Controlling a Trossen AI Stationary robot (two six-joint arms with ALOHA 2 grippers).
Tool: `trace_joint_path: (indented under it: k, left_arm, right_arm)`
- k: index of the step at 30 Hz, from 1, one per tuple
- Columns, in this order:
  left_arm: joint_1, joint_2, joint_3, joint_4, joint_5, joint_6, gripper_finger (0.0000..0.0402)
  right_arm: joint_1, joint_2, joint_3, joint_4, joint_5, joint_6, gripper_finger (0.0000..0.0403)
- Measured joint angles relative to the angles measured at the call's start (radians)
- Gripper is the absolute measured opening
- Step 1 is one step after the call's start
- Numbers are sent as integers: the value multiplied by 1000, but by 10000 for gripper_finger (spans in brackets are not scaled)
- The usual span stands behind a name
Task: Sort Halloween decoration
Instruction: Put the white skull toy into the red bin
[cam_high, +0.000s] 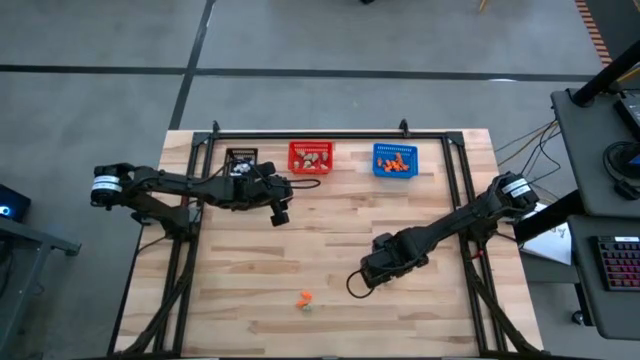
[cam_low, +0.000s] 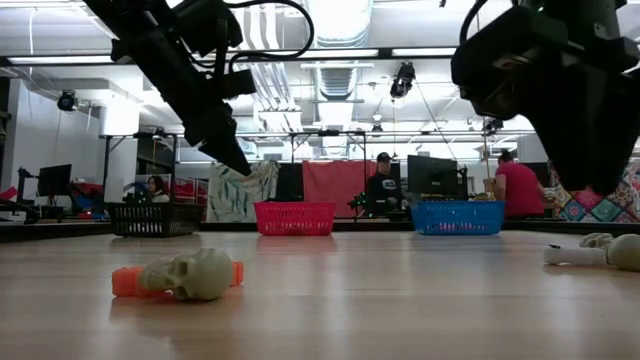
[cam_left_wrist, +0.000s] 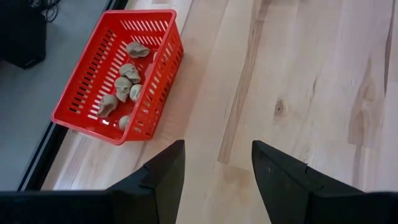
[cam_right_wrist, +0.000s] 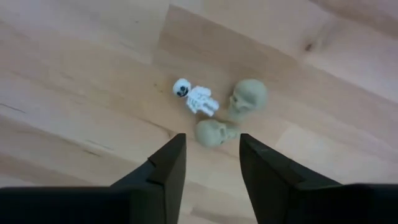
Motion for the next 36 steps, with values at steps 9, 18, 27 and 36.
trace_joint_path:
  k: [9,18,27,36]
  left_arm:
    - [0,0,0,1,0,0,168]
    - [0,0,0,2,0,0,168]
    - [0,0,0,3,0,0,168]
    - [0,0,0,4,0,0,168]
  right_arm:
    - [0,5,0,-10,1,78,152]
    - [-5,42,-1,-42,2,76,152]
    - [-9,82,-3,-55,8,67,152]
    - [-19,113,-30,-56,9,56,152]
